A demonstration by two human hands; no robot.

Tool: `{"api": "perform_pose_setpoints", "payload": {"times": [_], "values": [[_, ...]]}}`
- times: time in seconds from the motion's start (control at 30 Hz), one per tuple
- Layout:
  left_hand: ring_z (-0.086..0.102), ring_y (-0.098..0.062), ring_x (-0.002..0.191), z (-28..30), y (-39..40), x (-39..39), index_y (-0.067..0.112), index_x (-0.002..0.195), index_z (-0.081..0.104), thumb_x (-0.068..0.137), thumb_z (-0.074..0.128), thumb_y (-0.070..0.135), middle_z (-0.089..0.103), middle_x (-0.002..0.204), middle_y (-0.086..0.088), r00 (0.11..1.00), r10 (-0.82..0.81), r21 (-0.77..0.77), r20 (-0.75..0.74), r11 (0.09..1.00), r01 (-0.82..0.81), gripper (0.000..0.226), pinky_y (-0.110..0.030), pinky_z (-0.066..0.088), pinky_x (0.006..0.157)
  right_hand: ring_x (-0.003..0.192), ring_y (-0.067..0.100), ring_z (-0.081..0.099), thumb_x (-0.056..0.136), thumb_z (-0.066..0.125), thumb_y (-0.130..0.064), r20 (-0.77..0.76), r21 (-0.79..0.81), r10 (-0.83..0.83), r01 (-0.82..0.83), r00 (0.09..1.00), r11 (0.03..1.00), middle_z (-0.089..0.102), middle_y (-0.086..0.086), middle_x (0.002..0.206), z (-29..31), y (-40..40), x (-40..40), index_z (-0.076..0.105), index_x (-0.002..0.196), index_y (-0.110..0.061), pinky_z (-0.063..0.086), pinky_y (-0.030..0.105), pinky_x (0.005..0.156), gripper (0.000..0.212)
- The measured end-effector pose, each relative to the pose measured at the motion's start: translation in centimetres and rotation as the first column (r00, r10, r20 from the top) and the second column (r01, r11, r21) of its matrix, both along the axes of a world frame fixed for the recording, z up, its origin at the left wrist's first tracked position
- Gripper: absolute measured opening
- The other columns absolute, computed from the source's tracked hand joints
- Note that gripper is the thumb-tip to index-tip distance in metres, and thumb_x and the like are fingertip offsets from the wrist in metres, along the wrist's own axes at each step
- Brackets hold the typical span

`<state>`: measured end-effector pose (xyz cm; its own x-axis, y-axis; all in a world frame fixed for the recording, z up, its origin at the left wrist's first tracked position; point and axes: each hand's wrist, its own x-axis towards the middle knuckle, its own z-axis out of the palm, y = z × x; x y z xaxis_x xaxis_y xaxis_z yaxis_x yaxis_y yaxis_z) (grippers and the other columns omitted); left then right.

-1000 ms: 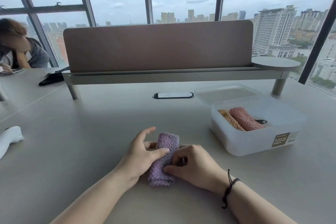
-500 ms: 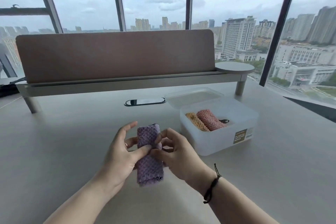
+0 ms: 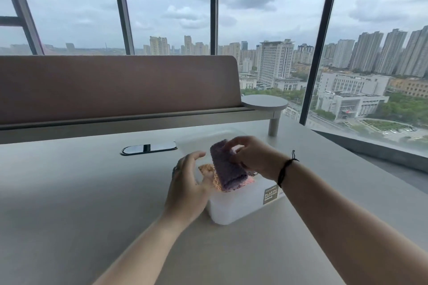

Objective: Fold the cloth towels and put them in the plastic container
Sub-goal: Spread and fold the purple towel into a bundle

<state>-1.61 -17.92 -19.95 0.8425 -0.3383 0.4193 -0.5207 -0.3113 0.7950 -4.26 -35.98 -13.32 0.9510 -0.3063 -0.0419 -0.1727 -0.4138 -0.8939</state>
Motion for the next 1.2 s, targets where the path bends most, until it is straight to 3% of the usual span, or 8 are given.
{"api": "perform_pose_setpoints", "payload": {"times": [0.17,0.4,0.63,0.73,0.83,0.93,1.07,1.2], "values": [[0.051,-0.012,0.126,-3.1,-0.2,1.1,0.052,0.118,0.044,0.078,0.047,0.065,0.051,0.126,0.025,0.984,-0.049,-0.13,-0.17,0.991,0.027,0.042,-0.031,0.04,0.101,0.063,0.024,0.05,0.088,0.045,0.012,-0.221,-0.102,0.173,-0.199,0.96,0.975,0.058,0.016,0.087,-1.9,0.7,2.1,0.069,0.093,-0.027,0.043,0.029,0.053,0.046],[0.052,-0.01,0.125,-3.6,-0.3,1.7,0.054,0.113,0.044,0.073,0.047,0.065,0.057,0.126,0.017,0.972,-0.105,-0.204,-0.21,0.977,0.061,0.042,-0.026,0.038,0.092,0.056,0.015,0.054,0.087,0.063,-0.01,-0.188,-0.461,0.126,-0.201,0.974,0.864,0.069,0.01,0.095,-2.6,1.7,2.3,0.072,0.099,-0.033,0.041,0.014,0.037,0.028],[0.058,-0.007,0.099,-2.7,1.8,1.1,0.032,0.102,0.05,0.076,0.051,0.04,0.063,0.101,0.014,0.969,-0.122,-0.216,-0.215,0.974,0.075,0.027,-0.024,0.043,0.08,0.103,0.009,0.058,0.084,0.067,-0.052,0.082,-0.668,0.177,-0.078,0.981,0.74,0.06,-0.01,0.111,-1.8,1.0,-1.0,0.073,0.103,-0.043,0.047,0.032,0.094,0.022],[0.056,0.0,0.086,-2.4,4.2,0.9,0.024,0.092,0.049,0.075,0.051,0.029,0.061,0.094,0.011,0.972,-0.135,-0.221,-0.191,0.971,0.091,0.018,-0.014,0.041,0.075,0.109,0.011,0.056,0.086,0.063,-0.055,0.267,-0.68,0.062,0.142,0.962,0.719,0.061,-0.011,0.116,-1.9,-0.7,-2.9,0.07,0.106,-0.04,0.044,0.036,0.097,0.026],[0.05,-0.008,0.079,-2.3,8.0,0.9,0.019,0.085,0.046,0.07,0.053,0.038,0.055,0.084,-0.003,0.978,-0.12,-0.237,-0.172,0.968,0.078,0.026,-0.019,0.037,0.07,0.11,0.014,0.06,0.087,0.071,-0.041,0.285,-0.493,-0.034,0.177,0.958,0.852,0.065,-0.007,0.117,-2.8,-1.5,-3.8,0.07,0.101,-0.041,0.044,0.03,0.092,0.015],[0.042,-0.009,0.068,-1.7,11.8,0.7,0.016,0.077,0.044,0.071,0.054,0.032,0.044,0.069,0.004,0.983,-0.063,-0.277,-0.175,0.961,0.013,0.019,-0.022,0.031,0.061,0.105,0.01,0.067,0.087,0.074,-0.021,0.193,-0.083,0.007,0.01,0.981,0.996,0.072,-0.003,0.112,-4.4,1.0,-3.6,0.073,0.095,-0.039,0.051,0.021,0.087,0.02],[0.047,-0.01,0.074,-1.6,16.0,1.2,0.023,0.073,0.05,0.078,0.053,0.02,0.049,0.073,0.006,0.965,-0.031,-0.416,-0.261,0.905,-0.083,0.007,-0.033,0.031,0.071,0.089,0.019,0.071,0.089,0.068,-0.008,0.202,0.405,0.011,-0.094,0.979,0.91,0.076,0.007,0.101,-5.9,6.1,-2.8,0.078,0.099,-0.02,0.054,0.028,0.075,0.019],[0.063,-0.023,0.1,-2.1,18.7,2.5,0.019,0.114,0.06,0.094,0.049,0.004,0.069,0.108,-0.003,0.891,-0.073,-0.598,-0.449,0.765,-0.239,0.027,-0.034,0.046,0.076,0.087,0.025,0.062,0.086,0.063,0.003,0.231,0.519,-0.043,-0.085,0.972,0.851,0.07,0.012,0.101,-7.2,9.9,-1.3,0.072,0.086,-0.024,0.047,0.033,0.076,0.029]]}}
